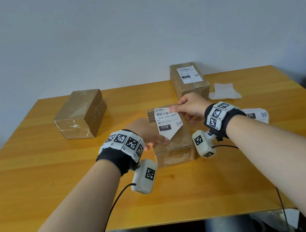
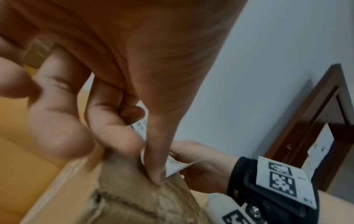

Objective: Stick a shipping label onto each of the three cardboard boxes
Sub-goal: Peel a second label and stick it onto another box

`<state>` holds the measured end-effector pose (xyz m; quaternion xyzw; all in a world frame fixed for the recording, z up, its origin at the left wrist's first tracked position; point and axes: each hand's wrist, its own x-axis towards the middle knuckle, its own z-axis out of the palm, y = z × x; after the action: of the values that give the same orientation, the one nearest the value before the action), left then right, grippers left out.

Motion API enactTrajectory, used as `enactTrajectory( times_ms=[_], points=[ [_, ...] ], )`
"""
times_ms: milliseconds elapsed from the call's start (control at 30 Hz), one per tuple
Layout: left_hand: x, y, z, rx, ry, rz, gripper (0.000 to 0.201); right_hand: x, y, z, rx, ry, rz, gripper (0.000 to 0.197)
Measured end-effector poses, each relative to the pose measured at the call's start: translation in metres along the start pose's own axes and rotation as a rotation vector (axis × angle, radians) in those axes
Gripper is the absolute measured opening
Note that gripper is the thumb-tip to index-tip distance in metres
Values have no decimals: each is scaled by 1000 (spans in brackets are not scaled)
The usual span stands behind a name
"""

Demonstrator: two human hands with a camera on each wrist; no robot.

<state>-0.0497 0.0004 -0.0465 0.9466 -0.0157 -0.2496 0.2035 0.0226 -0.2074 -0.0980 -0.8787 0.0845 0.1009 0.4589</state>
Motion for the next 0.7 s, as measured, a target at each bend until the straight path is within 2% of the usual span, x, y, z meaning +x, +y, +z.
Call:
enactTrajectory(
  times_ms=[67,133,233,267,467,567,700],
  points=[
    [0,1,2,38,85,39,34,0,0,-1,-4,-2,8,53],
    [2,2,4,1,105,70,30,-1,1,-1,-16,-1,13,53],
    [7,1,6,-181,85,-42,66,-3,2,0,-10,-6,25,52],
    [8,-1,8,-249,69,-76,72,-3,2,0,-5,-9,30,51],
    [16,-5,19,-437,-24,-122,67,-20,5,2,-13,-35,17,57],
    [13,-4,20,-446,-56,-74,38,-31,13,4,-24,-46,-24,62],
    [10,-6,17,-398,-110,-13,26,-40,24,7,-81,-49,-70,70]
  ],
)
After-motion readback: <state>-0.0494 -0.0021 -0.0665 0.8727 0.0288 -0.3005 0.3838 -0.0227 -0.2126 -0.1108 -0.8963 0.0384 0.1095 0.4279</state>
